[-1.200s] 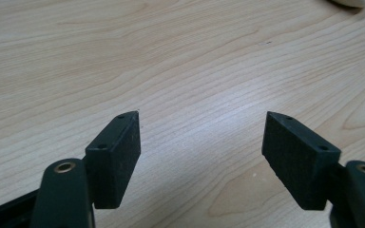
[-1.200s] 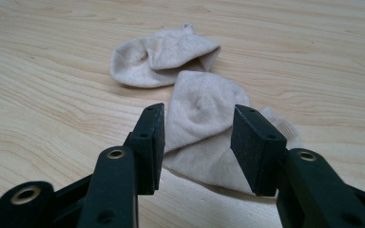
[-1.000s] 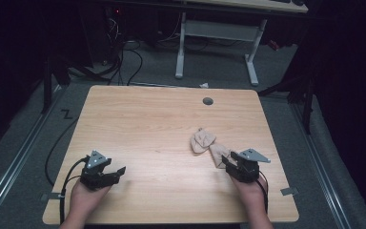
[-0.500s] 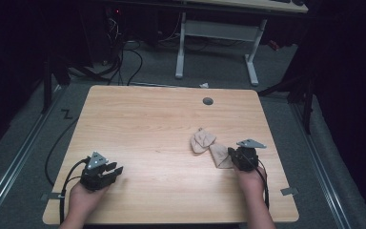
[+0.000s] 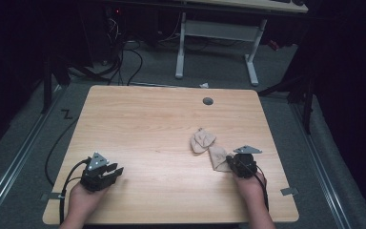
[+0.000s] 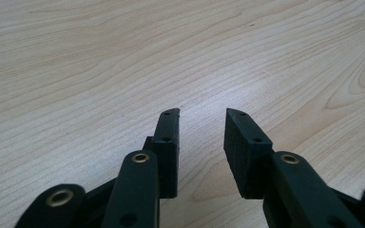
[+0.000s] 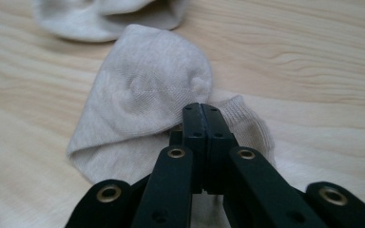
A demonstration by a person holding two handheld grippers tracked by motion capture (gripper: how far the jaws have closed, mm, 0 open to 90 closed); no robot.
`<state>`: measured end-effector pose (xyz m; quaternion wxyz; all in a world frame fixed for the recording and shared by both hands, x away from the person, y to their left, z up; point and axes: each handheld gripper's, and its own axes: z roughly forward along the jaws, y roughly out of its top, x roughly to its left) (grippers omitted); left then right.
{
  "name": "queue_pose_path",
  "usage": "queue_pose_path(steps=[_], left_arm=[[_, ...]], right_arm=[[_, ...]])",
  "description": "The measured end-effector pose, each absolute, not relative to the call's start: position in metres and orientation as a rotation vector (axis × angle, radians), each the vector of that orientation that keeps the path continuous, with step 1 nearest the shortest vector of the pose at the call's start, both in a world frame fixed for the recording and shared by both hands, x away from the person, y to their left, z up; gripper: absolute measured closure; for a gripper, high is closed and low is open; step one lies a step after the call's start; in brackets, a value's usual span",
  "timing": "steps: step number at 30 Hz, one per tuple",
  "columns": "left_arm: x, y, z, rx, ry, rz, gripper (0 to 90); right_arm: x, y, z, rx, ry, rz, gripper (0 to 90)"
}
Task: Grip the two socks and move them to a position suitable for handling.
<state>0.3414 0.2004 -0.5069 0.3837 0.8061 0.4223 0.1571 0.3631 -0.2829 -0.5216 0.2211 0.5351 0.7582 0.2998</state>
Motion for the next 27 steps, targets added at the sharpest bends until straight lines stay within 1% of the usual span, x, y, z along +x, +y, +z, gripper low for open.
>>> queue_pose_path(steps=[5, 6, 8, 19, 27], left_arm=[[0.341, 0.199, -0.507, 2.057, 1.071, 0.403, 65.4], [0.341, 0.198, -0.506, 2.061, 1.066, 0.401, 65.1], [0.341, 0.197, -0.506, 2.060, 1.067, 0.402, 65.1], [0.341, 0.196, -0.507, 2.067, 1.062, 0.402, 64.6], [0.341, 0.195, -0.508, 2.073, 1.061, 0.408, 64.5]], right_arm=[[0.353, -0.265, -0.522, 1.421, 2.172, 0.868, 90.0], [0.351, -0.255, -0.521, 1.385, 2.205, 0.874, 90.0], [0.350, -0.251, -0.521, 1.377, 2.216, 0.877, 90.0], [0.337, -0.196, -0.521, 1.195, 2.361, 0.909, 89.6], [0.330, -0.173, -0.521, 1.107, 2.413, 0.917, 87.3]])
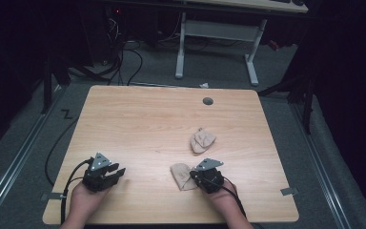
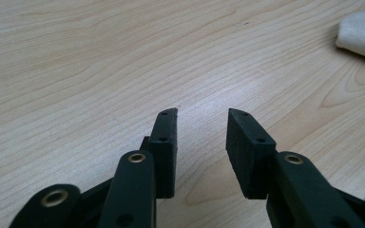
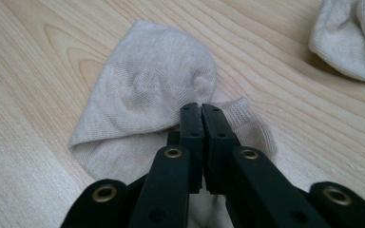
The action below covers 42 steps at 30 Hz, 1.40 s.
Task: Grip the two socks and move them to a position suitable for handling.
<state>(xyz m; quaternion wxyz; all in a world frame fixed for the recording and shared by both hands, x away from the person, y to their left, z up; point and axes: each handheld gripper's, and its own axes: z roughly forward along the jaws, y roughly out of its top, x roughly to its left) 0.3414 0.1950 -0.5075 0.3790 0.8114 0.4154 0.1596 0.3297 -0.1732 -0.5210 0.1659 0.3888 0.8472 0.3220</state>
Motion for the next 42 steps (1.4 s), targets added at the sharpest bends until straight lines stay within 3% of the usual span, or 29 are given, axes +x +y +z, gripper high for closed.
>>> queue_pose_path(steps=[7, 14, 20, 22, 25, 32, 42], left_arm=[[0.343, 0.195, -0.508, 2.069, 1.071, 0.417, 64.7], [0.343, 0.193, -0.509, 2.081, 1.064, 0.421, 64.6], [0.343, 0.193, -0.509, 2.084, 1.066, 0.421, 64.5], [0.343, 0.193, -0.509, 2.085, 1.065, 0.420, 64.5], [0.343, 0.193, -0.509, 2.083, 1.064, 0.420, 64.4], [0.343, 0.193, -0.509, 2.084, 1.064, 0.421, 64.2], [0.343, 0.193, -0.509, 2.086, 1.063, 0.420, 63.9]], right_arm=[[0.329, -0.178, -0.500, 1.125, 2.296, 1.030, 82.5], [0.341, -0.158, -0.506, 1.173, 2.333, 1.032, 55.8], [0.345, -0.153, -0.518, 1.212, 2.380, 0.964, 49.4], [0.345, -0.151, -0.520, 1.212, 2.389, 0.955, 49.5], [0.344, -0.150, -0.520, 1.188, 2.401, 0.955, 57.0], [0.337, -0.152, -0.511, 1.133, 2.360, 0.969, 80.6], [0.330, -0.149, -0.500, 1.077, 2.317, 1.025, 85.0]])
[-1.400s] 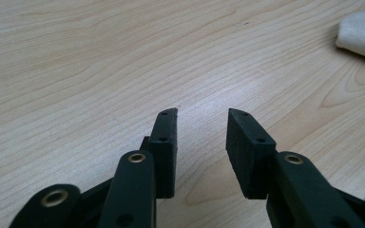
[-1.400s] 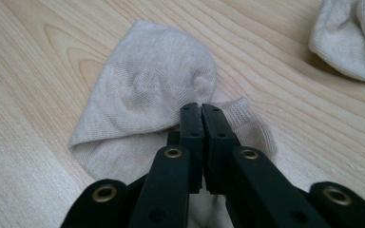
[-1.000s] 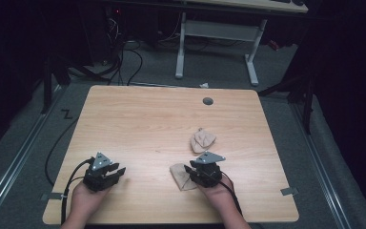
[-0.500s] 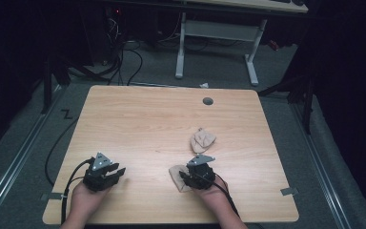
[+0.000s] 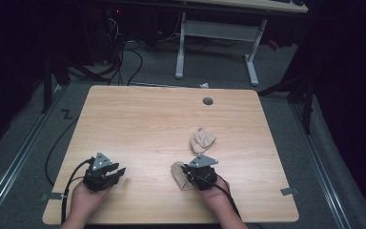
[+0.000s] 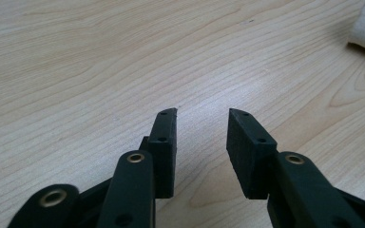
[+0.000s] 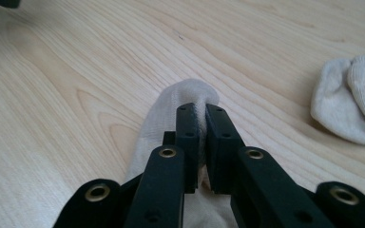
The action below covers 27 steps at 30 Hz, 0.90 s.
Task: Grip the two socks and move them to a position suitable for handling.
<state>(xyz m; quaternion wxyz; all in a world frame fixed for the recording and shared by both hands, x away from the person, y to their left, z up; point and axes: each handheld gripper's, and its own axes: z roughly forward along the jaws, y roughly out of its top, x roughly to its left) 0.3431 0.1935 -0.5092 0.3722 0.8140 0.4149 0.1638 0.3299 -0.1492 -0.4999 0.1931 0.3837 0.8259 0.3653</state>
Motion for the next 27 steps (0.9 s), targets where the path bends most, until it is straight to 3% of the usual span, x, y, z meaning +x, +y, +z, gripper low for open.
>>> queue_pose_path(steps=[27], left_arm=[[0.343, 0.194, -0.509, 2.085, 1.063, 0.425, 63.8]], right_arm=[[0.313, -0.111, -0.477, 0.903, 2.317, 1.178, 85.0]])
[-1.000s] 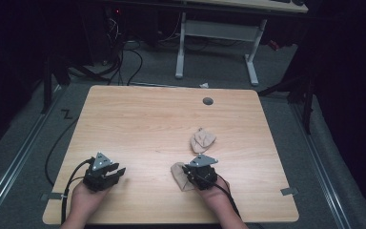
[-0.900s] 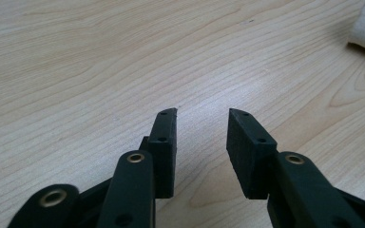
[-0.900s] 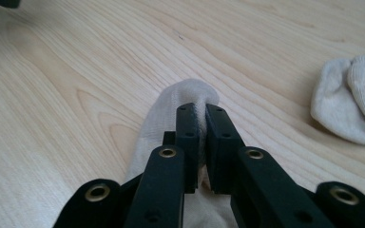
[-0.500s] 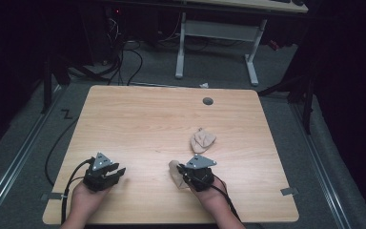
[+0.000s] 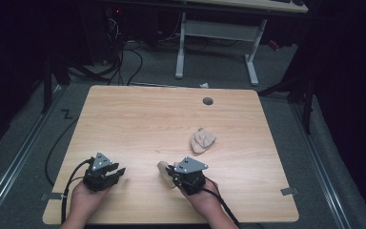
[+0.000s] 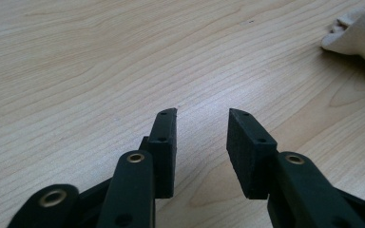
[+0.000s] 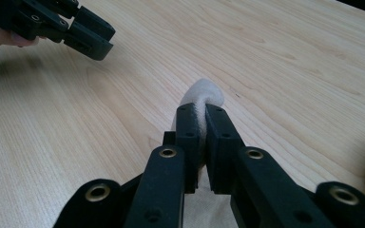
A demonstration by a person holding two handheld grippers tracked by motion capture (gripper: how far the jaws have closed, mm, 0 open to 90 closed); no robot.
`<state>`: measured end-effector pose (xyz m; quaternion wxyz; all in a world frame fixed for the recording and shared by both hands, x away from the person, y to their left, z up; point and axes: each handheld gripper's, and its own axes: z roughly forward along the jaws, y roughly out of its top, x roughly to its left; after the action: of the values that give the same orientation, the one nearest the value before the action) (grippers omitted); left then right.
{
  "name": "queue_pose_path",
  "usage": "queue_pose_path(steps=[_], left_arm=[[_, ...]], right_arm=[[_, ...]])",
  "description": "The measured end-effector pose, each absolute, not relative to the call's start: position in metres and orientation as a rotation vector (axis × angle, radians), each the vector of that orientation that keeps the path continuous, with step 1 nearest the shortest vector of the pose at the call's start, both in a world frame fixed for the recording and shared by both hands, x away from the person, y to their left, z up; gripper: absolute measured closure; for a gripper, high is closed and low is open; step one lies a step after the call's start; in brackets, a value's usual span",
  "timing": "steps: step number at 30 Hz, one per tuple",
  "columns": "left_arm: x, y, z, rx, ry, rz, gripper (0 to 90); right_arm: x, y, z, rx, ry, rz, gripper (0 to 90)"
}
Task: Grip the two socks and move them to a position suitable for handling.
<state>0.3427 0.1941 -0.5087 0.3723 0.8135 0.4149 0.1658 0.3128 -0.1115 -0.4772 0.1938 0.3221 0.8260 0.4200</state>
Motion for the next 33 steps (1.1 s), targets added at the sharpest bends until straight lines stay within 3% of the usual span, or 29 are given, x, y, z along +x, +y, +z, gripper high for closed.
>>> queue_pose_path(steps=[11, 21, 26, 29, 33], left_arm=[[0.343, 0.194, -0.509, 2.083, 1.065, 0.425, 63.8], [0.342, 0.193, -0.509, 2.087, 1.058, 0.423, 63.8], [0.337, 0.182, -0.508, 2.104, 1.013, 0.405, 64.2], [0.332, 0.173, -0.505, 2.108, 0.966, 0.397, 72.4], [0.320, 0.155, -0.500, 2.120, 0.884, 0.324, 77.4]], right_arm=[[0.311, -0.104, -0.478, 0.879, 2.345, 1.228, 72.6], [0.316, -0.121, -0.473, 0.919, 2.289, 1.226, 71.0], [0.327, -0.140, -0.480, 0.984, 2.257, 1.161, 80.4], [0.336, -0.148, -0.489, 1.028, 2.267, 1.113, 87.8], [0.344, -0.150, -0.498, 1.048, 2.292, 1.063, 89.8]])
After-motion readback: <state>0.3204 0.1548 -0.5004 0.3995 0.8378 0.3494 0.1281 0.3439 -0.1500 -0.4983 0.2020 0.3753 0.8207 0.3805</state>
